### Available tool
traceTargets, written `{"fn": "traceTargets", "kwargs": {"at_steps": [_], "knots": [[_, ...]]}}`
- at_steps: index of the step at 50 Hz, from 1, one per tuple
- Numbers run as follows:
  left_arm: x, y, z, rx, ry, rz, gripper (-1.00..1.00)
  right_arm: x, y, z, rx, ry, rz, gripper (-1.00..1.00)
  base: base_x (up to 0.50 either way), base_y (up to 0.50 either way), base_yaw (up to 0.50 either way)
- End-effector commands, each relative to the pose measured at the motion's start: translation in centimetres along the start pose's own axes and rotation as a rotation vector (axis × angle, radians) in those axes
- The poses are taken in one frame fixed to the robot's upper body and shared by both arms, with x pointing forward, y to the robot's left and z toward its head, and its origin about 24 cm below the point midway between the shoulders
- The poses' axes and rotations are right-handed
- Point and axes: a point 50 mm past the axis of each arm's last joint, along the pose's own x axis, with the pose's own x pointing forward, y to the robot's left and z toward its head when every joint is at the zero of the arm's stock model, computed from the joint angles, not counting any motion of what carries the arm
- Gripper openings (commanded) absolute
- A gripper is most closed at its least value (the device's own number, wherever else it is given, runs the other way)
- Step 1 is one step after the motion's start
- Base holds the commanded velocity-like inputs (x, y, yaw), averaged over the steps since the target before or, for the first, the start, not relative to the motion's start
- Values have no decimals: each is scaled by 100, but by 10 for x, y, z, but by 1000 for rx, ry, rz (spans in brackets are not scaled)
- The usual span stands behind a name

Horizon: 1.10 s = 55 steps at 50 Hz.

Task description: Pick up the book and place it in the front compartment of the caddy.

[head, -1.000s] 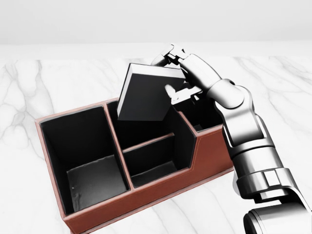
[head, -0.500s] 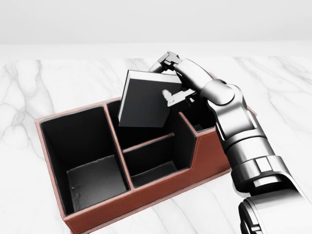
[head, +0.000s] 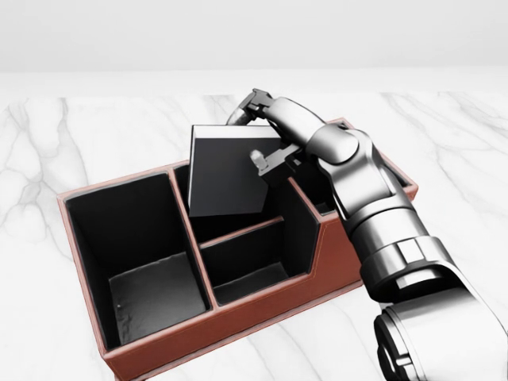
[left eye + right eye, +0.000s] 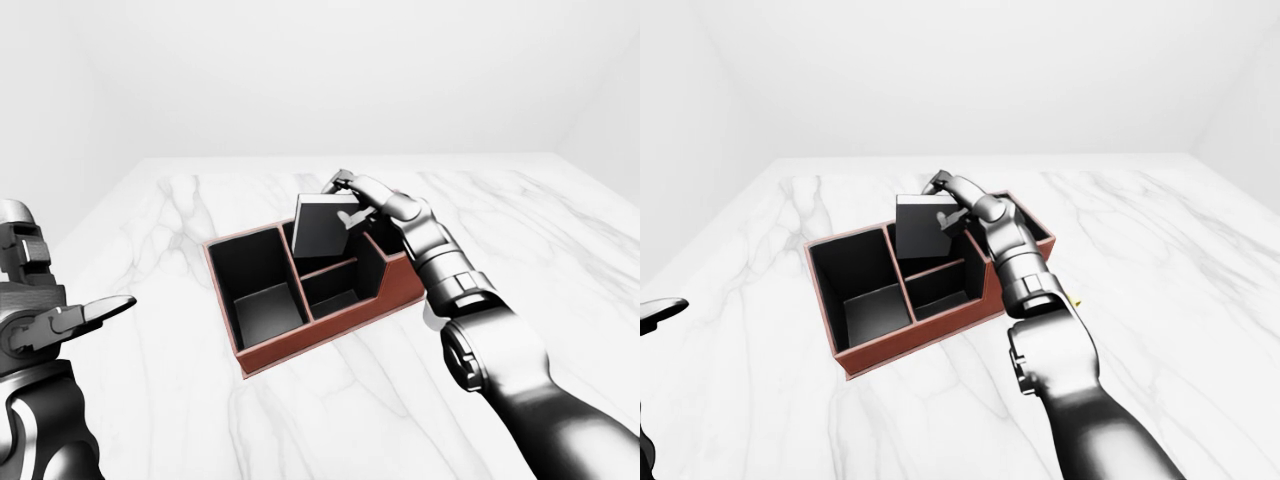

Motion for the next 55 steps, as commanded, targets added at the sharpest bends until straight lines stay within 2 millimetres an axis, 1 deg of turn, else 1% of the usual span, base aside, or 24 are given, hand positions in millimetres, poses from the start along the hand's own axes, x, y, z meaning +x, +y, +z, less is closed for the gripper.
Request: {"fn": "traceTargets", "kwargs": {"at_steps": [1, 6, 10, 12, 13, 16, 24, 33, 41, 50, 55], "knots": [[0, 0, 1, 2, -2, -3, 100, 2, -2, 8, 62, -36, -8, -100, 0, 0, 0], [0, 0, 0, 2, 0, -3, 100, 1, -4, 8, 64, -33, -24, -100, 0, 0, 0], [-1, -1, -1, 4, 4, -5, 100, 0, -11, 9, 8, -14, -71, -100, 0, 0, 0], [-1, -1, -2, 5, 7, -7, 100, -1, -11, 10, 10, -17, -68, -100, 0, 0, 0], [-1, -1, -2, 5, 8, -7, 100, -1, -12, 7, -24, 3, -77, -100, 0, 0, 0], [-1, -1, -2, 6, 9, -8, 100, -1, -11, 5, -44, 19, -86, -100, 0, 0, 0], [-2, -2, -3, 8, 12, -13, 100, -1, -12, 1, -46, 36, -96, -100, 0, 0, 0], [-1, -1, -2, 8, 9, -11, 100, 0, -13, 10, -65, -48, -117, -100, 0, 0, 0], [-1, -1, -3, 8, 11, -13, 100, 0, -11, 19, -65, -131, -111, -100, 0, 0, 0], [-1, -1, -1, 6, 5, -13, 100, 3, -7, 17, -67, -119, -114, -100, 0, 0, 0], [-2, -1, -1, 6, 5, -15, 100, 4, -5, 10, -49, -94, -115, -100, 0, 0, 0]]}}
